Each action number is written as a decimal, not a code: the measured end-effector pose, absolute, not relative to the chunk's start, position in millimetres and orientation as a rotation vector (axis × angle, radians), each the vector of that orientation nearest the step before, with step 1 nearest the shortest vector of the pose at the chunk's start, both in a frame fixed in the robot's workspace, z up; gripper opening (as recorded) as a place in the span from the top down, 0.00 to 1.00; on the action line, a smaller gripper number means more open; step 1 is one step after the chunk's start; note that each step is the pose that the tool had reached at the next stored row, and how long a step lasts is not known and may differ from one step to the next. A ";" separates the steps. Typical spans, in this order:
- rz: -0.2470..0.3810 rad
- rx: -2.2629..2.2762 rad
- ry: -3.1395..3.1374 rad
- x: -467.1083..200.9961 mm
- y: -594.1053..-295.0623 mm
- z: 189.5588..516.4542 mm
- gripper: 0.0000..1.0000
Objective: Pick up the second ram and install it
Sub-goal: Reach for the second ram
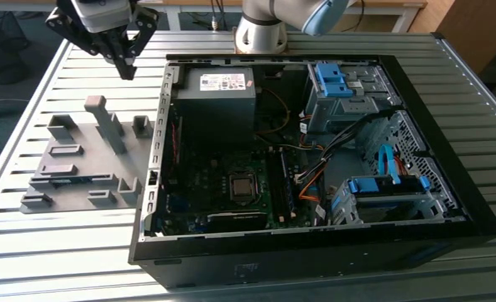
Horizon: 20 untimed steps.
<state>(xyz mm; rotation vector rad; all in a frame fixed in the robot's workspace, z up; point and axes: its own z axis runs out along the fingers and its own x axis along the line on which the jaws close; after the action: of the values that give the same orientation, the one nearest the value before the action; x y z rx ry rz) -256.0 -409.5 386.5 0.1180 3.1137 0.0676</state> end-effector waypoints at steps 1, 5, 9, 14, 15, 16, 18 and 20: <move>0.068 0.118 3.114 -256.3 -409.5 386.4 0.89; 0.068 0.118 3.114 -257.2 -409.5 386.3 0.89; 0.067 0.118 3.114 -258.1 -409.5 386.1 0.89; 0.068 0.118 3.114 -258.9 -409.5 385.8 0.89; 0.068 0.118 3.115 -259.1 -409.5 385.8 0.89; 0.068 0.118 3.115 -259.3 -409.5 385.8 0.89; 0.068 0.118 3.115 -259.6 -409.5 385.6 0.89; 0.068 0.118 3.115 -259.9 -409.5 385.6 0.89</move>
<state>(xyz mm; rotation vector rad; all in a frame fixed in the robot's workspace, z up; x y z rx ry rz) -259.9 -409.5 385.6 0.1181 3.1149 0.0676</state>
